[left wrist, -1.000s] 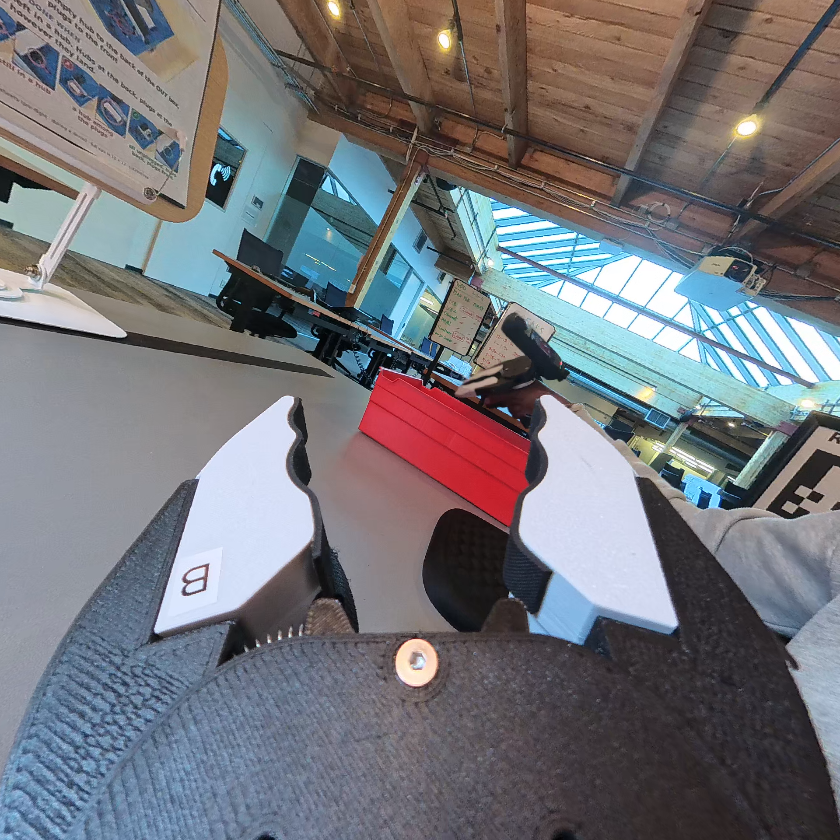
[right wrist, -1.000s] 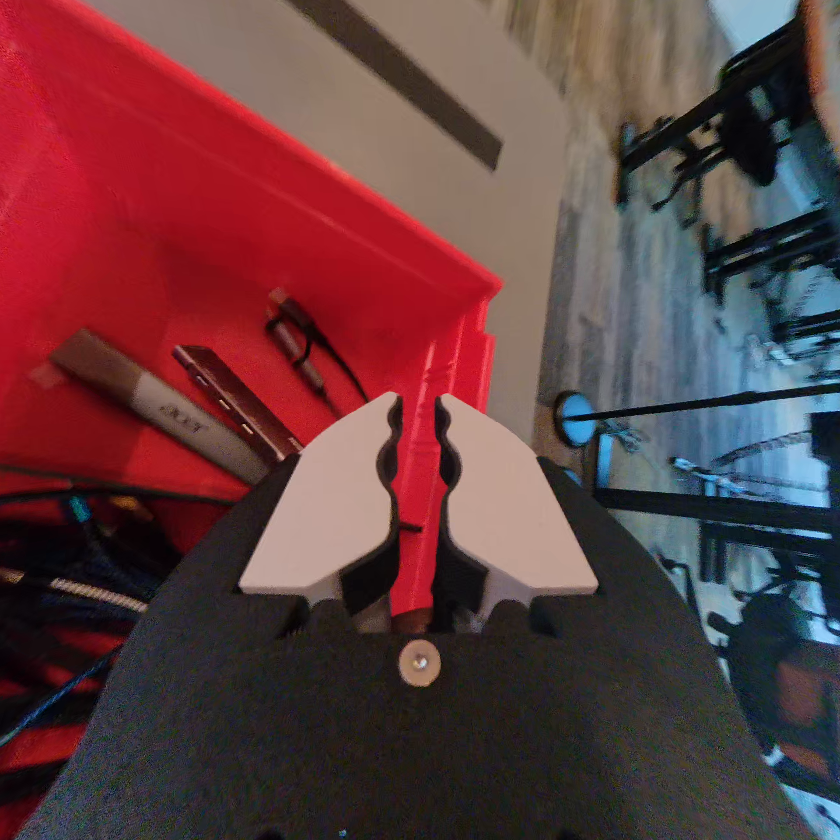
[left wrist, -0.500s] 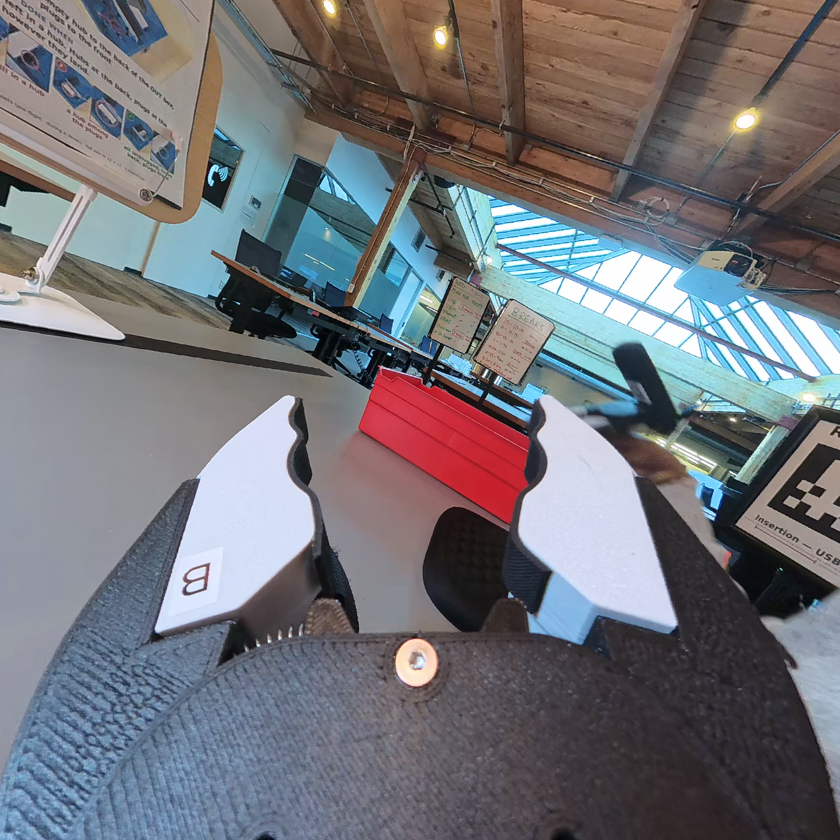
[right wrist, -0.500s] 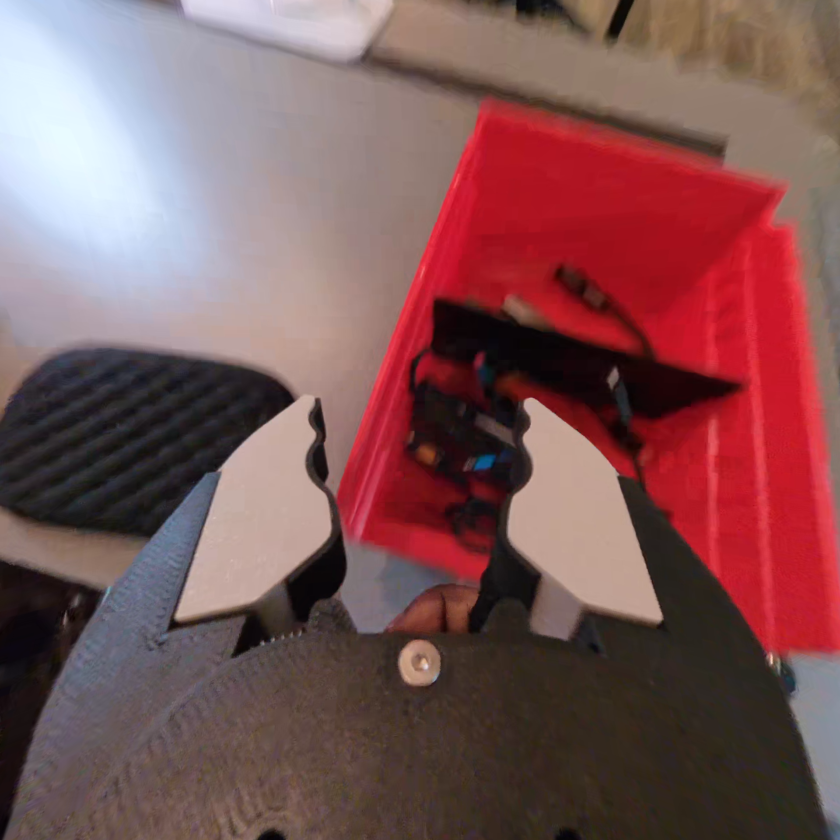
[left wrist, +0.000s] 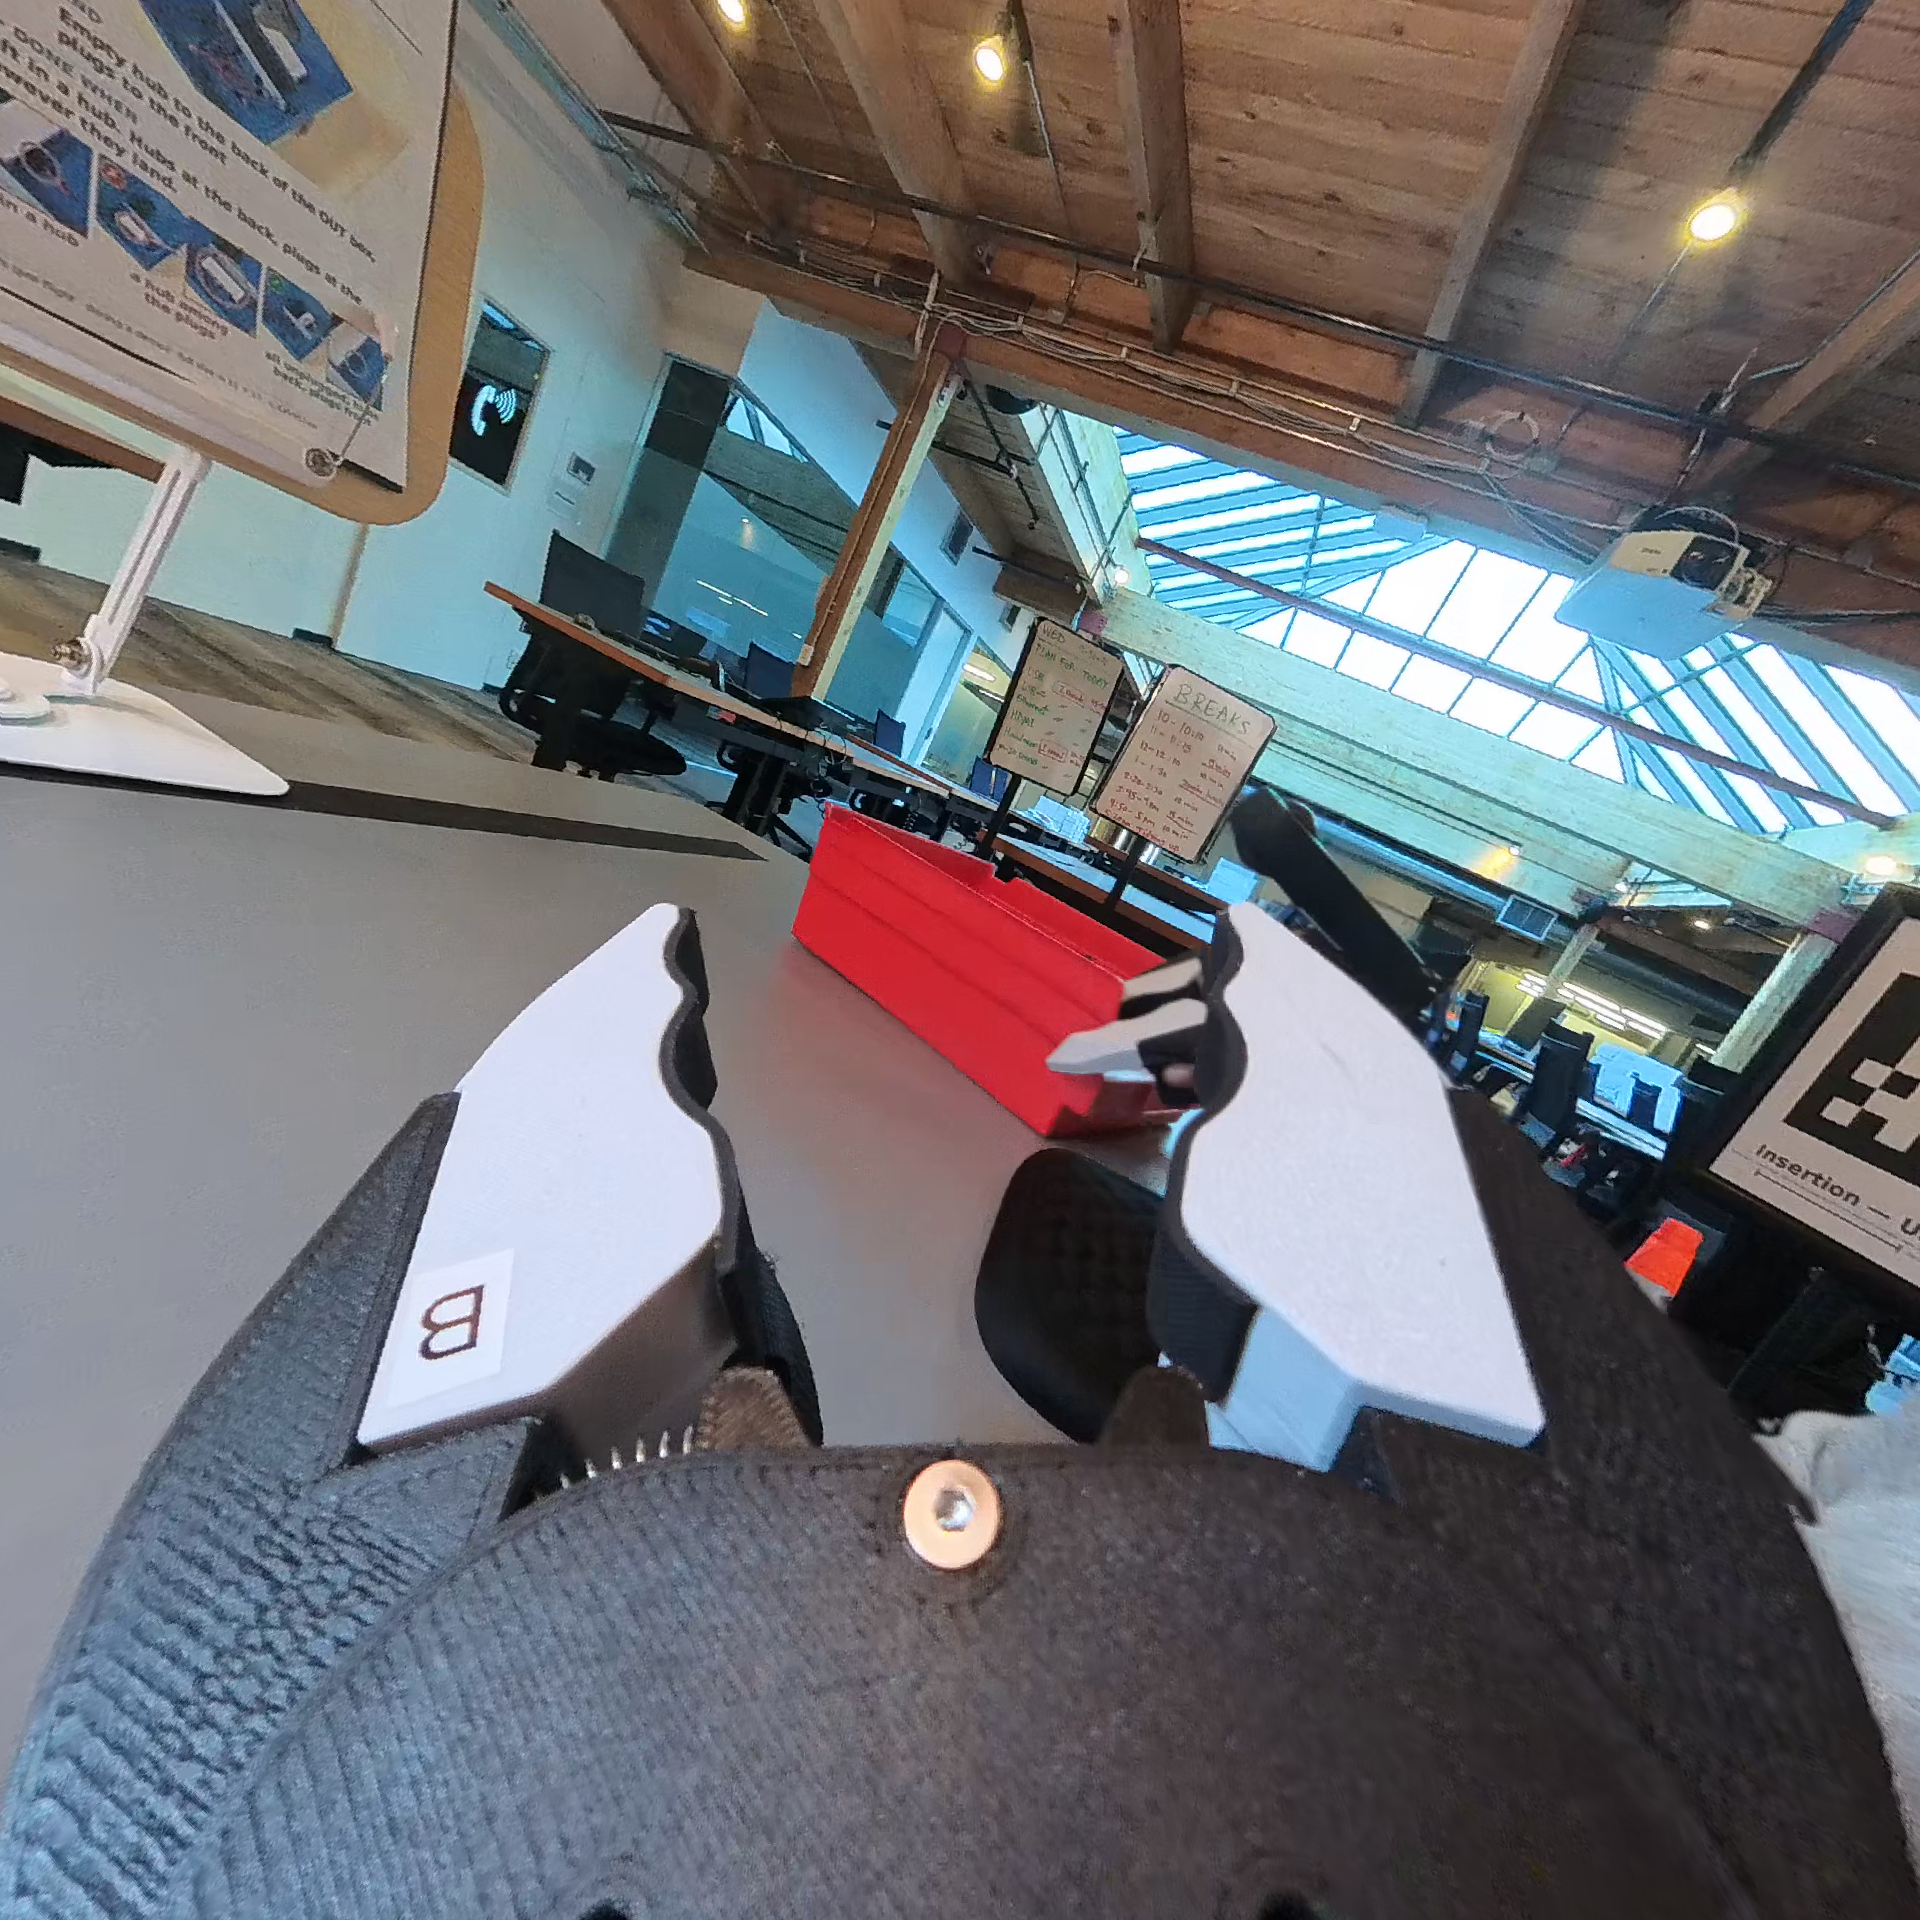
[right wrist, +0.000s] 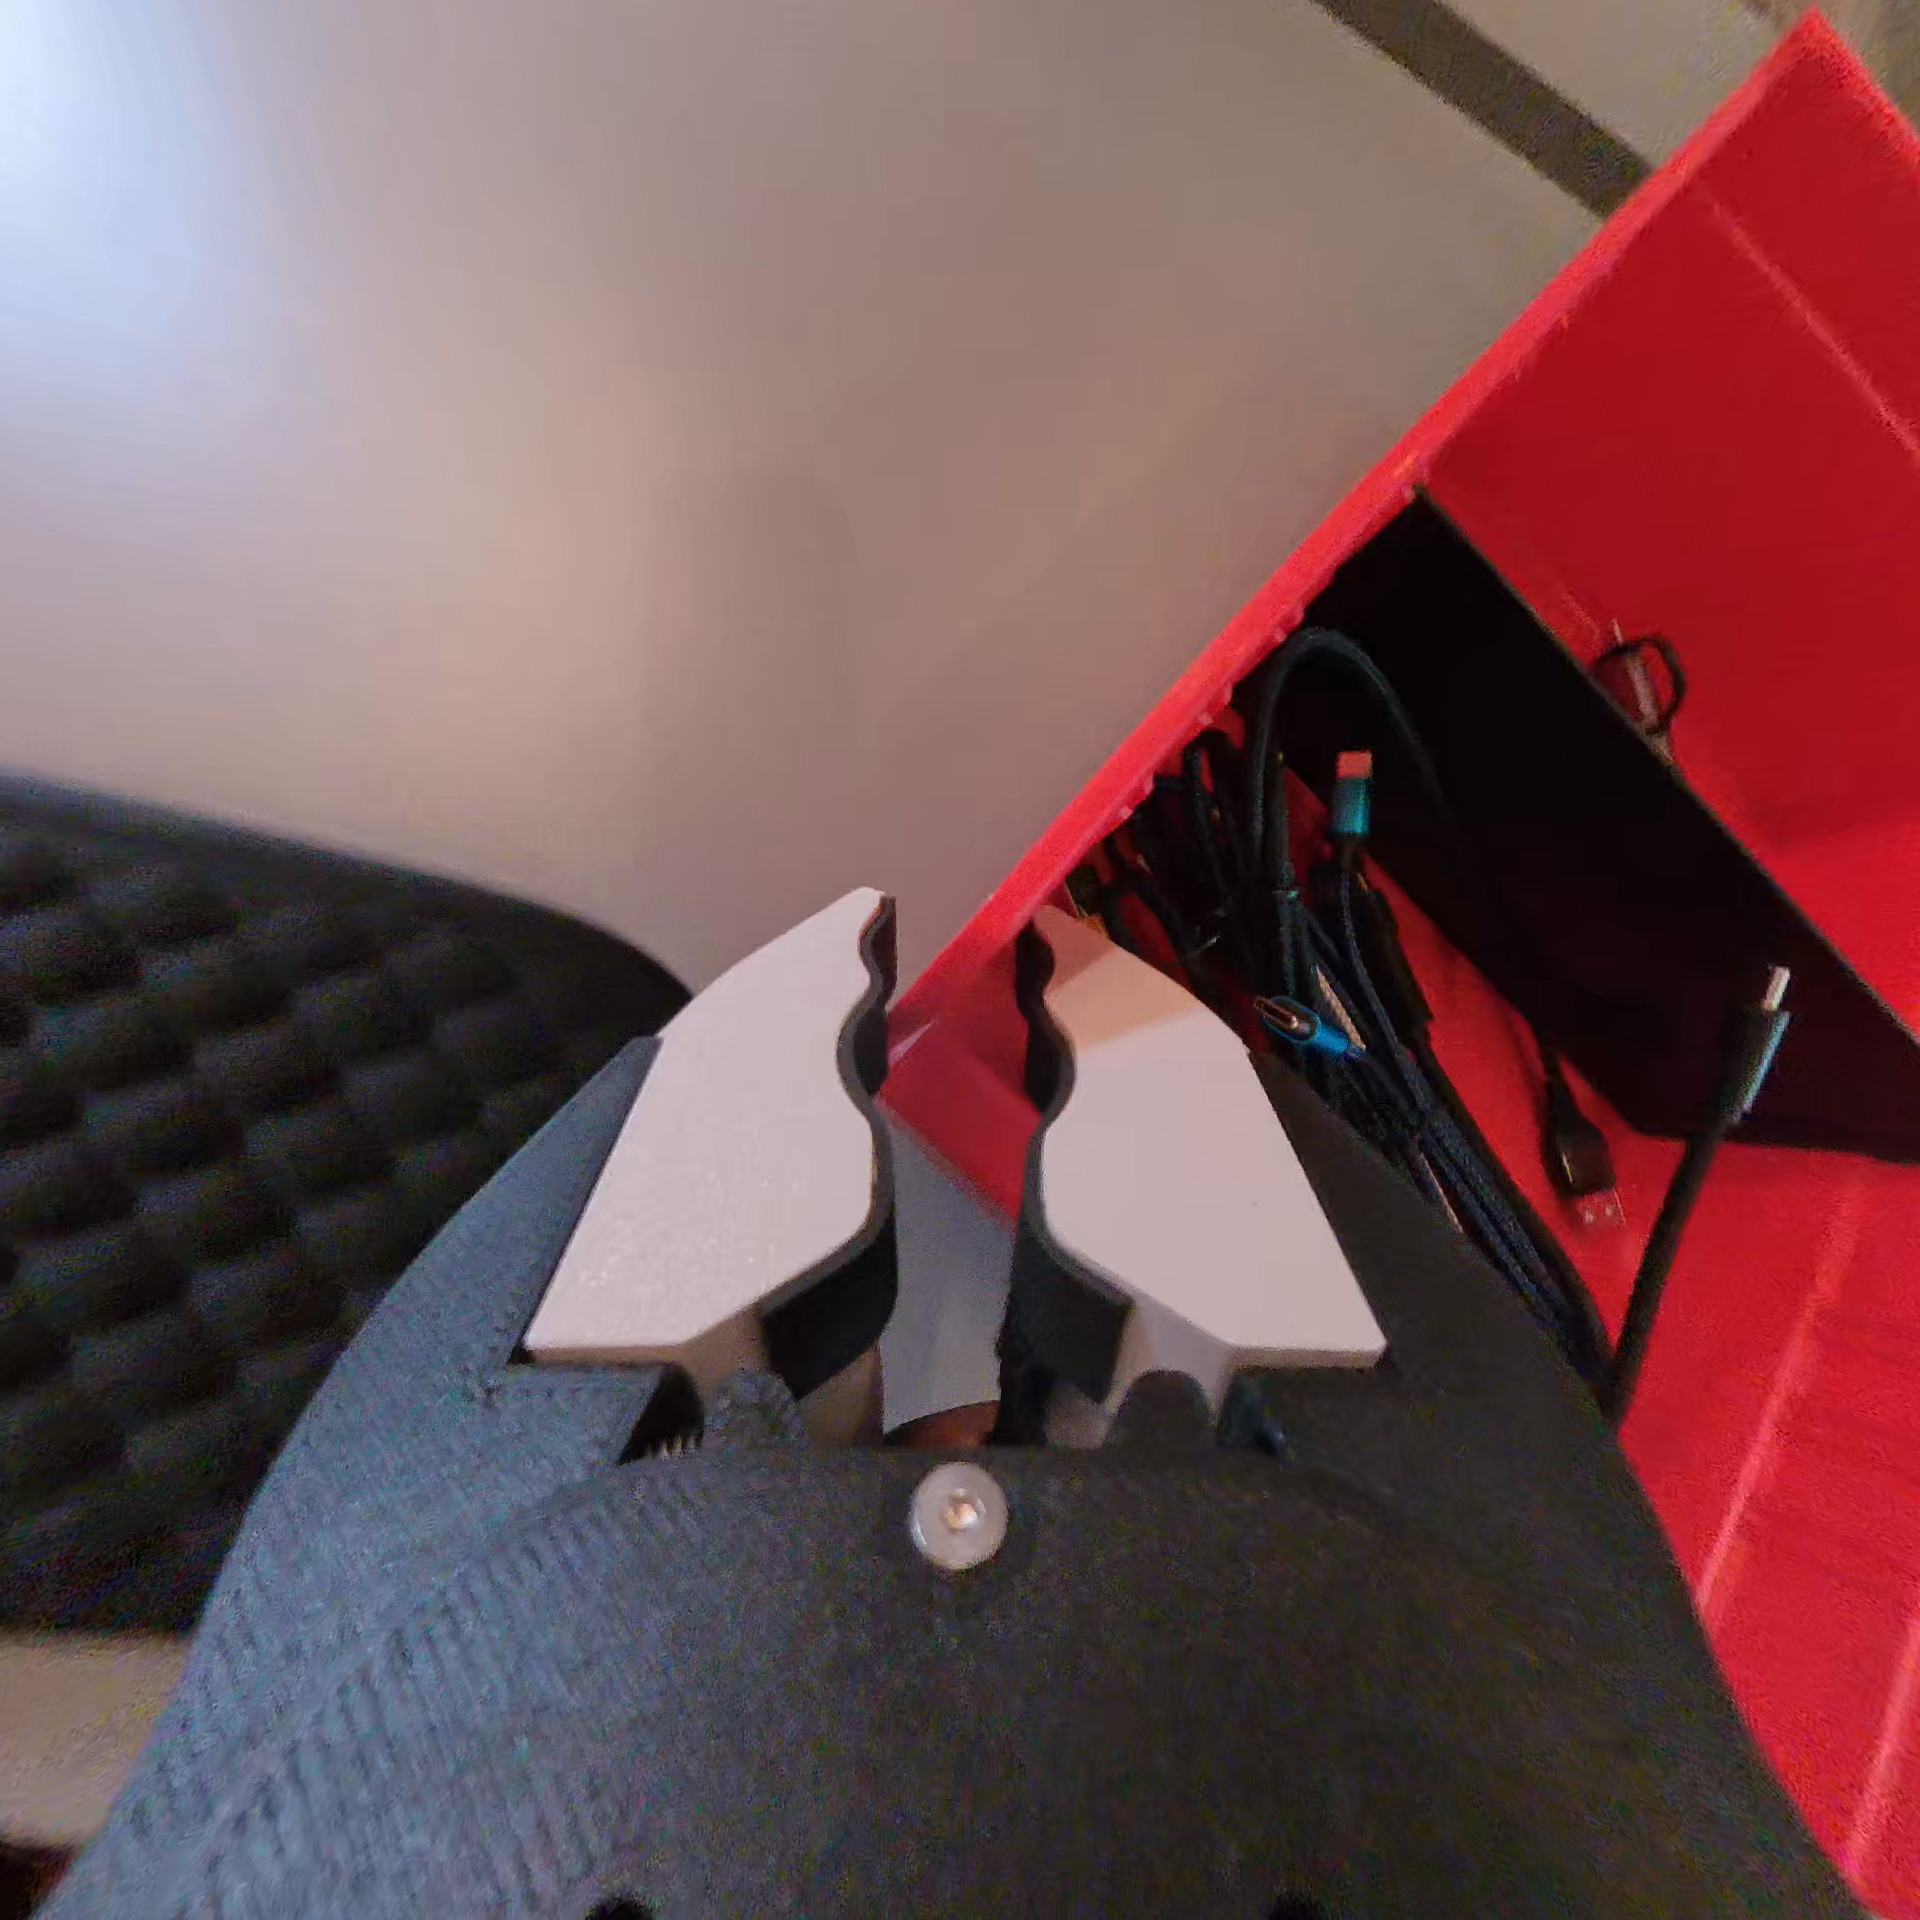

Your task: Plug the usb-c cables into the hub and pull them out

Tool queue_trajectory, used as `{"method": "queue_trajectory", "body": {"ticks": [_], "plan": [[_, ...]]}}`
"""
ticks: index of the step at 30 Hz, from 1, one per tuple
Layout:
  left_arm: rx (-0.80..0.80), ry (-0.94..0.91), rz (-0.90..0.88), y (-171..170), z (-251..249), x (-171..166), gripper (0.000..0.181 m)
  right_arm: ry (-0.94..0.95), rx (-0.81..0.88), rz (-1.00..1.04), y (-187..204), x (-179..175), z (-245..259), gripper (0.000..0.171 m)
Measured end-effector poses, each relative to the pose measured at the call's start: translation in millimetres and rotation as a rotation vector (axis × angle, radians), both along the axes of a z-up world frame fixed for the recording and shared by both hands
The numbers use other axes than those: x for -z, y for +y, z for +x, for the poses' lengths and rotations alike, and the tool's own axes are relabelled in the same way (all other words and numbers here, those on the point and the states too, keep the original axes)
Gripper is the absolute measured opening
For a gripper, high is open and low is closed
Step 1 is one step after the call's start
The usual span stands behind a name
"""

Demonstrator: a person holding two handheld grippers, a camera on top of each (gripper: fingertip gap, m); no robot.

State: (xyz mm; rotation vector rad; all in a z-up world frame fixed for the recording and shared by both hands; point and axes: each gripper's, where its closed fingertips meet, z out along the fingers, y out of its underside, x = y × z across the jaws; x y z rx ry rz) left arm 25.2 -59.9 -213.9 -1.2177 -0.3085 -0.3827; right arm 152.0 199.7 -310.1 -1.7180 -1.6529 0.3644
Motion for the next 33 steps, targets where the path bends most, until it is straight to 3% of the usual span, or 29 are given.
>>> {"method": "queue_trajectory", "body": {"ticks": [1, 8, 14, 19, 25, 29, 33], "plan": [[0.000, 0.007, -0.001, 0.2, 0.8, -0.2, 0.092, 0.016, 0.012, 0.000, -2.1, 0.0, -11.0, 0.023], [0.007, 0.048, 0.010, -1.0, 6.0, -3.8, 0.086, 0.015, 0.040, 0.081, -31.8, 0.4, -69.0, 0.024], [-0.213, 0.470, 0.196, -29.2, 25.8, -41.8, 0.068, 0.085, -0.033, 0.018, -82.2, -0.3, -116.2, 0.024], [-0.148, 0.474, 0.233, -48.0, 38.9, -69.1, 0.063, 0.084, -0.162, 0.039, -136.2, 0.2, -148.1, 0.024], [-0.312, 0.557, 0.178, -125.3, 22.3, -131.3, 0.060, 0.093, -0.345, 0.092, -214.7, 1.3, -179.9, 0.030], [-0.645, 0.656, -0.019, -197.5, -17.6, -143.2, 0.058, 0.073, -0.458, 0.142, -267.6, 1.3, -196.0, 0.032], [-0.923, 0.613, -0.056, -277.4, -46.7, -152.1, 0.054, 0.048, -0.583, 0.220, -314.3, 1.0, -209.1, 0.032]]}}
